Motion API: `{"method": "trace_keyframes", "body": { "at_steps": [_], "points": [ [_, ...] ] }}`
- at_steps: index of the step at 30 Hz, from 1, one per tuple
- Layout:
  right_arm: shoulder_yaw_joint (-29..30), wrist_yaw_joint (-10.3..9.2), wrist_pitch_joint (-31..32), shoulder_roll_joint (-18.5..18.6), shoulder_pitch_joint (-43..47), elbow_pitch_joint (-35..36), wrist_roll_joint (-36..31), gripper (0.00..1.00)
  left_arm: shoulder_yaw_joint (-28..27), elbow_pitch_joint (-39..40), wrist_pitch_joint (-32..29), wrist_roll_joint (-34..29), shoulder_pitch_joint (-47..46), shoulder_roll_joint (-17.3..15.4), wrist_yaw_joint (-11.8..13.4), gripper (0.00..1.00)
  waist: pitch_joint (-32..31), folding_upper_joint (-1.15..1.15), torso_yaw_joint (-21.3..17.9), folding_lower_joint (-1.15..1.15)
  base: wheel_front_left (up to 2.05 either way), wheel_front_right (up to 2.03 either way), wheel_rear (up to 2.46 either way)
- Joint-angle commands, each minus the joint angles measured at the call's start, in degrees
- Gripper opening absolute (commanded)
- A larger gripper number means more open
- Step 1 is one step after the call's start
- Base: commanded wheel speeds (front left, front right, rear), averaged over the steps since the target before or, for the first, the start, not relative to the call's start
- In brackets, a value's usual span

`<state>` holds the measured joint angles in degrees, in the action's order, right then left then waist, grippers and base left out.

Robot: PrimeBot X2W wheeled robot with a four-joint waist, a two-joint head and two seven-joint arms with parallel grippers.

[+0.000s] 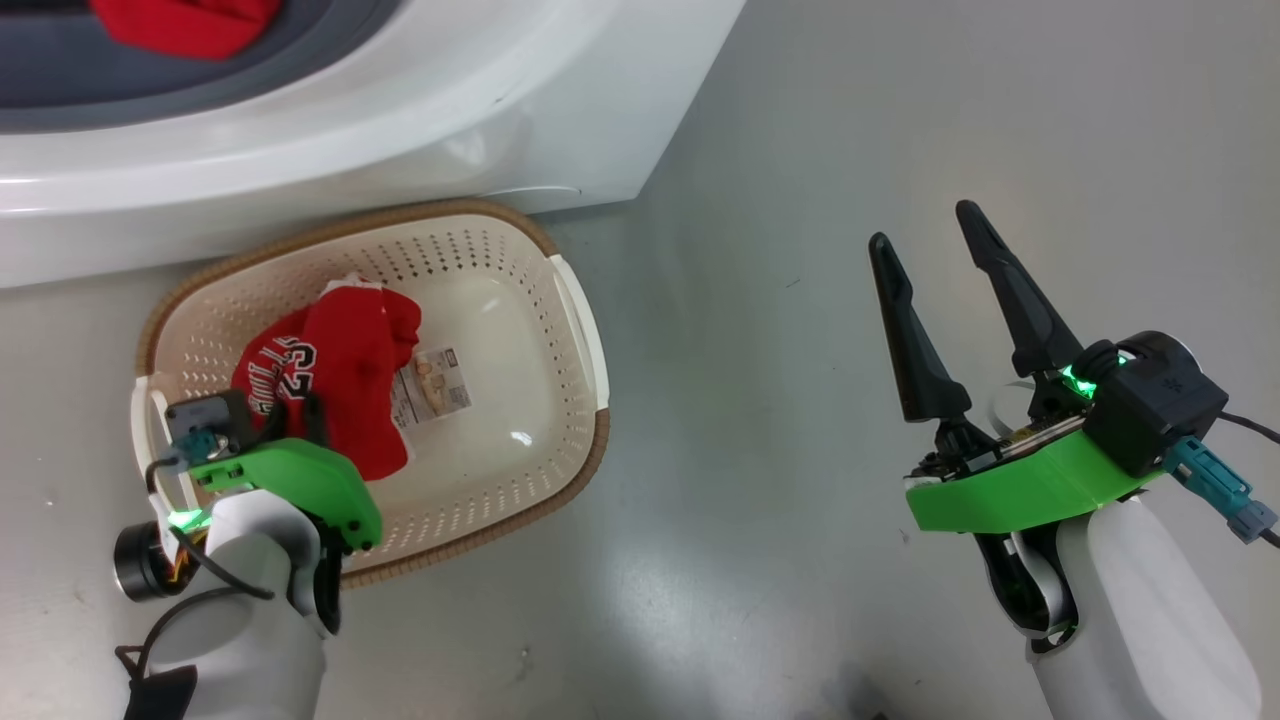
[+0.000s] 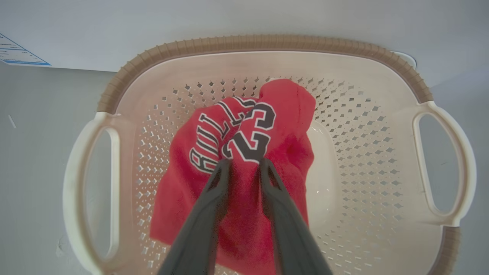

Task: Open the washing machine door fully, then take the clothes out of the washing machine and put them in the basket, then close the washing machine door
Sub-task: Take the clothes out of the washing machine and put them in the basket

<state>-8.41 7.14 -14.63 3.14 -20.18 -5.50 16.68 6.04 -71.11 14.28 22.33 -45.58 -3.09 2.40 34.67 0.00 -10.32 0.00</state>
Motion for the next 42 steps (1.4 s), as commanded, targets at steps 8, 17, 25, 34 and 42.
{"method": "trace_keyframes", "body": {
  "at_steps": [8, 17, 25, 34, 42],
  "points": [
    [-0.58, 0.35, -0.37, -0.26, 0.03, 0.97, 0.52, 1.00, -1.21, -1.72, -0.13, 1.70, -0.62, -1.53, -2.48, 1.00, -0.14, 0.00, 0.37, 0.00, 0.00, 0.00, 0.00],
    [-0.71, 0.35, -0.37, -0.26, 0.74, 0.02, 0.30, 1.00, -0.77, 2.96, 0.67, 0.94, 0.71, -1.40, -3.19, 1.00, -3.81, 0.00, 2.35, 0.00, 0.00, 0.00, 0.00],
    [-0.30, 0.35, -0.37, -0.26, 1.94, -1.39, -1.06, 1.00, -2.77, 20.57, 0.71, -2.34, 10.16, -0.79, -2.08, 1.00, -9.11, 0.00, 4.77, 0.00, 0.00, 0.00, 0.00],
    [0.40, 0.35, -0.37, -0.26, 3.30, -3.04, -2.31, 1.00, -5.22, 37.84, 0.71, -4.90, 19.25, -0.03, -1.28, 1.00, -15.23, 0.00, 6.90, 0.00, 0.00, 0.00, 0.00],
    [0.50, 0.35, -0.37, -0.26, 5.55, -4.49, -2.31, 1.00, -6.79, 53.55, 0.72, -5.78, 28.35, 0.18, -1.22, 1.00, -21.62, 0.00, 7.29, 0.00, 0.00, 0.00, 0.00]
  ]
}}
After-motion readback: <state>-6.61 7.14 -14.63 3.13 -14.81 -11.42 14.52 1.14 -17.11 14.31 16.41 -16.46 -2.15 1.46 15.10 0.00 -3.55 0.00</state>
